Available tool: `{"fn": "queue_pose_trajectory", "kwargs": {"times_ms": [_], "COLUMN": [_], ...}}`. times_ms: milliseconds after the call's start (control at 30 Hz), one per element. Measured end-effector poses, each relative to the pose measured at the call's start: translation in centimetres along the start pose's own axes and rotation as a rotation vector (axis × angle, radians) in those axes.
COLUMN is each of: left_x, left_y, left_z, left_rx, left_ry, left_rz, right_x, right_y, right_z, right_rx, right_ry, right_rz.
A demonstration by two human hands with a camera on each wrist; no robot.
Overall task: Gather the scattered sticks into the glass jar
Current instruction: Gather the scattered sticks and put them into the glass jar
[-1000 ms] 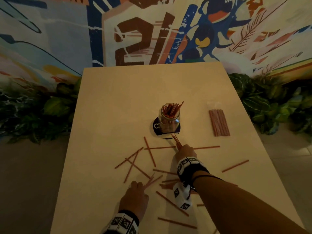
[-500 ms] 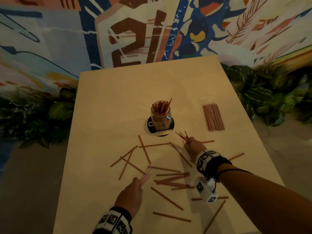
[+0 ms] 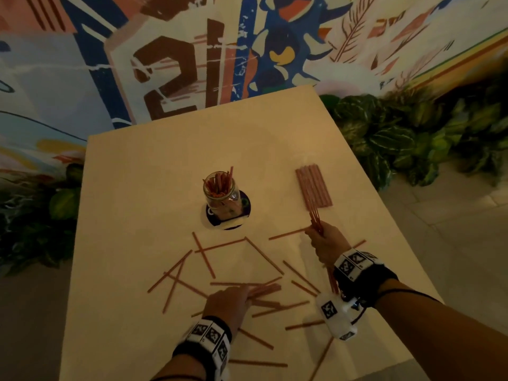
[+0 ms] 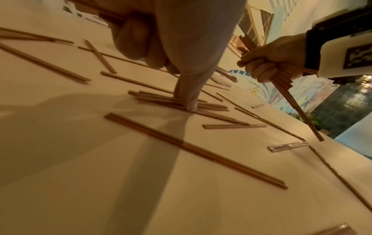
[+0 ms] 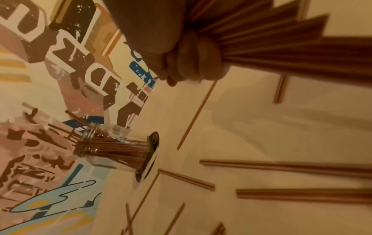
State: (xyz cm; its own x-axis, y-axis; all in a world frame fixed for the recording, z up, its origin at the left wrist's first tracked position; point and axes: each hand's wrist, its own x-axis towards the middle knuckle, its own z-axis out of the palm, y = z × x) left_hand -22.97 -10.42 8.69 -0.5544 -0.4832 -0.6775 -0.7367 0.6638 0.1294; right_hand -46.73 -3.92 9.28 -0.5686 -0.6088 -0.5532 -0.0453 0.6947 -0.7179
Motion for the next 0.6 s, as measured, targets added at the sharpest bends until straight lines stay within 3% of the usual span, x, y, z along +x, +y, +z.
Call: {"fn": "queue_pose_trajectory", "kwargs": {"times_ms": [67,200,267,400,600], "left_x": [0.1,0.4,0.3,0.0,-1.4], "left_y": [0.1,-0.1,-0.1,-0.3,-1.8], "left_z": [0.3,0.8,0.9,1.0,-0.3], "left_rx": [0.051,0.083,0.108,0.091,-0.292], "left_ry": [0.008,-0.004,-0.032,-0.088,0.030], "left_rz": [0.020,0.029,0.012,-0.015,-0.070], "right_x": [-1.1,-4.0,-5.2,-5.9,-5.5], "right_y": [0.1,1.3,2.5,3.9,2.9], "right_z": [-0.4,0.7,2.1,4.1,4.7], "right_rx": [-0.135,-0.688,-0.832,-0.882,-0.908], "right_ry": [0.000,-0.234,-0.296,-0.280,-0.234], "right_rz": [-0.040,-0.059,-0.051,-0.028,0.006]}}
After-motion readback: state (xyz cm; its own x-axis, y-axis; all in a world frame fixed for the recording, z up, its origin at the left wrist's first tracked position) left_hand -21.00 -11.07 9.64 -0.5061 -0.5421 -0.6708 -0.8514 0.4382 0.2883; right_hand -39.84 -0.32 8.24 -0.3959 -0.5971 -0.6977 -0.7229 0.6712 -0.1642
